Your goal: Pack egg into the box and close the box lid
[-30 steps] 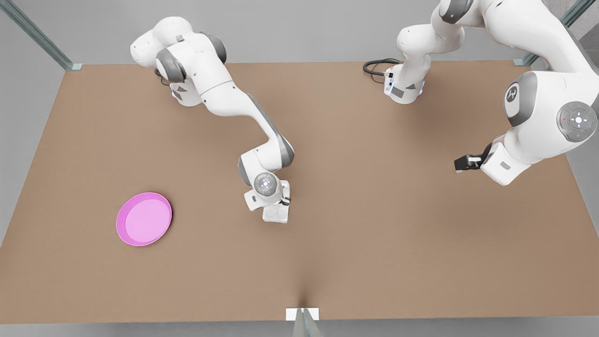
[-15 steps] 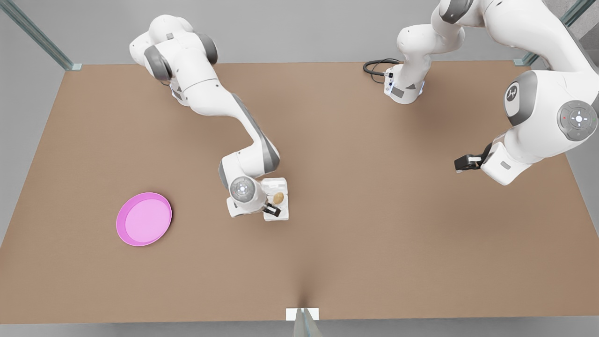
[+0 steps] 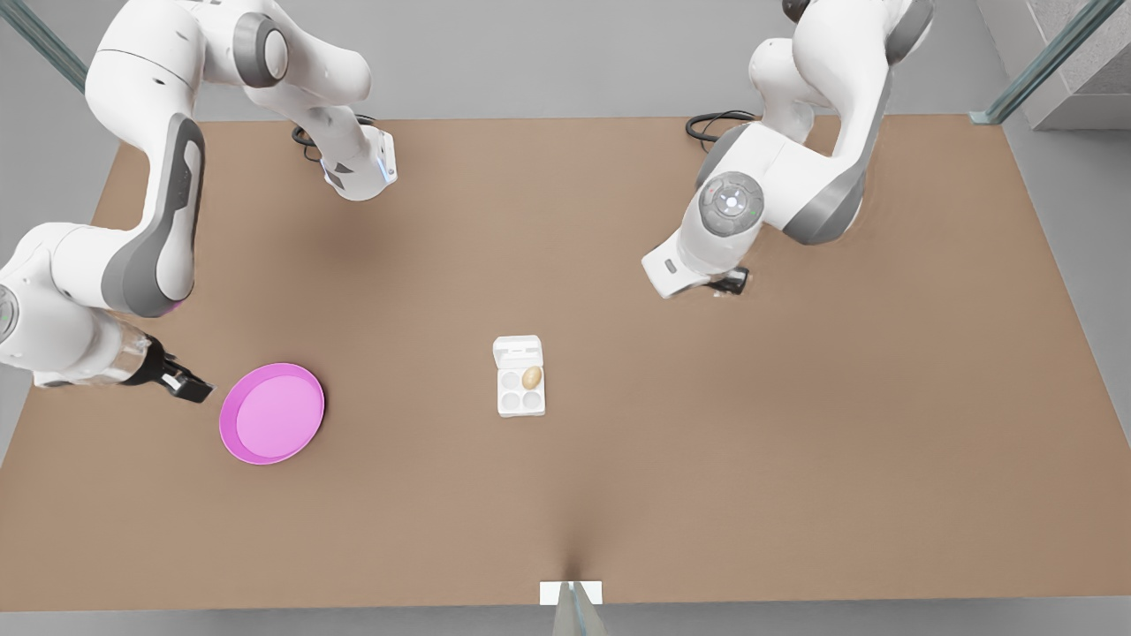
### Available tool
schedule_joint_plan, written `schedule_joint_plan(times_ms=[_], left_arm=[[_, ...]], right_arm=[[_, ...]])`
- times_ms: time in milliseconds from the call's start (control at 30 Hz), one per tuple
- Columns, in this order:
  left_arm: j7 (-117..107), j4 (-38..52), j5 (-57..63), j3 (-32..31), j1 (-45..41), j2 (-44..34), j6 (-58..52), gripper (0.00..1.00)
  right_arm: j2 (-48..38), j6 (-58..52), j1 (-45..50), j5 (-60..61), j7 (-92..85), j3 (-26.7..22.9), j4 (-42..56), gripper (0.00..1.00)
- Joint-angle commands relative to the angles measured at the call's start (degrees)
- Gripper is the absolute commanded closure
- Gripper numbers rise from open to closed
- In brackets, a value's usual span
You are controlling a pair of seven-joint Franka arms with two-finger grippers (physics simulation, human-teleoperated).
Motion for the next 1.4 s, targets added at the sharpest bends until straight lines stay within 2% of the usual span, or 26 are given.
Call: schedule_joint_plan(times_ms=[0,33,100,167,267,367,567,767,1033,1100,1233,1300,1333,1367], left_arm=[[-42.32,-0.38,0.11,-1.67,-3.62,3.17,15.11,0.00],[-44.35,-0.29,0.46,-1.67,-6.08,5.28,16.26,0.00],[-49.53,0.23,0.81,-1.32,-10.91,11.34,24.34,0.00],[-59.29,1.55,9.60,-1.32,-14.87,17.06,29.18,0.00],[-65.97,1.90,12.41,-0.97,-19.71,21.19,33.84,0.00],[-68.34,3.13,14.52,-0.79,-19.88,25.67,38.94,0.00],[-68.25,5.86,20.67,0.79,-20.23,30.68,40.34,0.00],[-65.35,8.14,20.94,1.49,-19.71,30.95,40.26,0.00],[-62.54,9.29,20.85,3.42,-17.60,32.00,40.52,0.00],[-62.19,12.98,20.85,3.87,-17.51,34.46,40.52,0.00],[-60.43,13.33,20.76,3.78,-16.63,34.46,39.99,0.00],[-54.12,13.68,17.70,2.46,-13.64,31.13,33.59,0.00],[-44.28,17.89,10.58,2.28,-10.75,27.97,22.34,0.00],[-38.83,18.26,9.78,2.28,-6.45,23.41,17.24,0.00]], right_arm=[[-3.81,-7.94,-5.36,-3.70,-34.19,8.76,-0.45,0.00],[-4.26,-9.00,-5.89,-3.80,-34.54,9.21,-0.80,0.00],[-9.27,-7.25,-5.71,-3.10,-34.37,9.38,-7.57,0.00],[-9.62,-6.28,-5.88,-3.19,-33.75,9.38,-7.48,0.00],[-8.30,-6.11,-6.59,-3.36,-33.75,9.38,-7.04,0.00],[-8.13,-7.69,-5.97,-3.45,-34.37,9.38,-6.96,0.00],[-8.39,-9.53,-8.17,-3.10,-34.45,8.85,-4.94,0.00],[-7.07,-6.28,-7.65,-3.53,-33.84,9.03,-2.74,0.00],[-7.25,-7.16,-8.26,-3.18,-34.10,9.12,-2.74,0.00],[-7.69,-7.34,-9.14,-2.92,-34.37,9.03,-2.82,0.00],[-7.25,-8.57,-9.66,-3.18,-34.37,8.94,-2.91,0.00],[-7.16,-8.13,-9.49,-3.36,-34.37,8.94,-2.83,0.00],[-7.16,-8.04,-9.49,-3.36,-34.37,8.94,-2.83,0.00],[-7.16,-7.95,-9.49,-3.36,-34.37,8.94,-2.83,0.00]])
